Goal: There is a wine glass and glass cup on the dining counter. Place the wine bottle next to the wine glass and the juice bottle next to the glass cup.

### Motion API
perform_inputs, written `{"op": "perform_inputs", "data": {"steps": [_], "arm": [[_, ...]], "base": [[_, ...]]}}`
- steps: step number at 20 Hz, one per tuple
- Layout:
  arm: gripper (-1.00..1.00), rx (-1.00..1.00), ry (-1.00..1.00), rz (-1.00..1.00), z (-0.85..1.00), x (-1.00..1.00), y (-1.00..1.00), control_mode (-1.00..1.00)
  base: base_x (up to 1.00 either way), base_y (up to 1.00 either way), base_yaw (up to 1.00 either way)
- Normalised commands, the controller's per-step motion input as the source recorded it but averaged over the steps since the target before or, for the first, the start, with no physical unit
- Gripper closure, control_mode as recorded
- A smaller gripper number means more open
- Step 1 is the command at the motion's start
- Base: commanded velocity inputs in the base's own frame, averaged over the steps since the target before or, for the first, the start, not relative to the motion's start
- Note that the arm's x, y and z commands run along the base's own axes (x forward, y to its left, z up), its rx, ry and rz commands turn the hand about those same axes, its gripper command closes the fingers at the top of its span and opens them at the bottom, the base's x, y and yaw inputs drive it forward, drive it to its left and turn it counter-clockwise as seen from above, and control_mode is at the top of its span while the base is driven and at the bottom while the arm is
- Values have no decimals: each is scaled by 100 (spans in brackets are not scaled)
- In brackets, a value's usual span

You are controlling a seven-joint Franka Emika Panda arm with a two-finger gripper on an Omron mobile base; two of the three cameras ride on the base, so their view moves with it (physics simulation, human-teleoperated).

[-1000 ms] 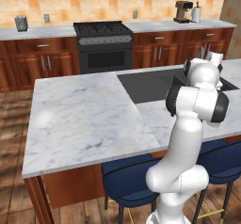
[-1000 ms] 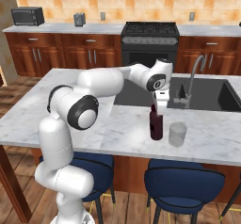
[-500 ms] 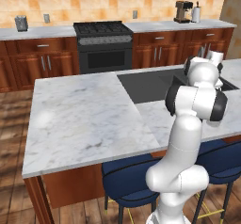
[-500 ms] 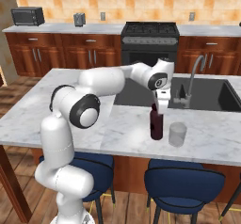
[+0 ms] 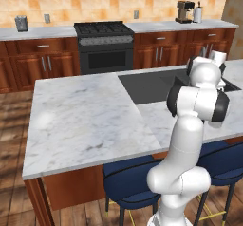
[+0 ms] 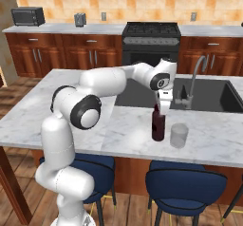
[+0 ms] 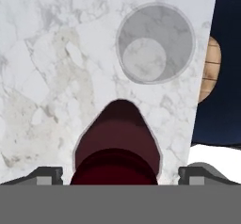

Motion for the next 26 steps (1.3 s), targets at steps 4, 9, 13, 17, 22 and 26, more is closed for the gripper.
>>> {"op": "perform_inputs", "data": {"steps": [4, 9, 13, 17, 22, 26], "arm": [[-100, 0, -1, 0, 15, -3, 0, -100], [-100, 0, -1, 0, 32, -7, 0, -100], [-100, 0, -3, 0, 34, -18, 7, -100], [-100, 0, -8, 9, 31, -40, 11, -100], [-100, 0, -4, 21, 22, -50, 26, -100], [-100, 0, 0, 30, 19, -45, 38, -100]], "base": [[0, 0, 0], [0, 0, 0], [0, 0, 0], [0, 0, 0], [0, 0, 0], [0, 0, 0]]}}
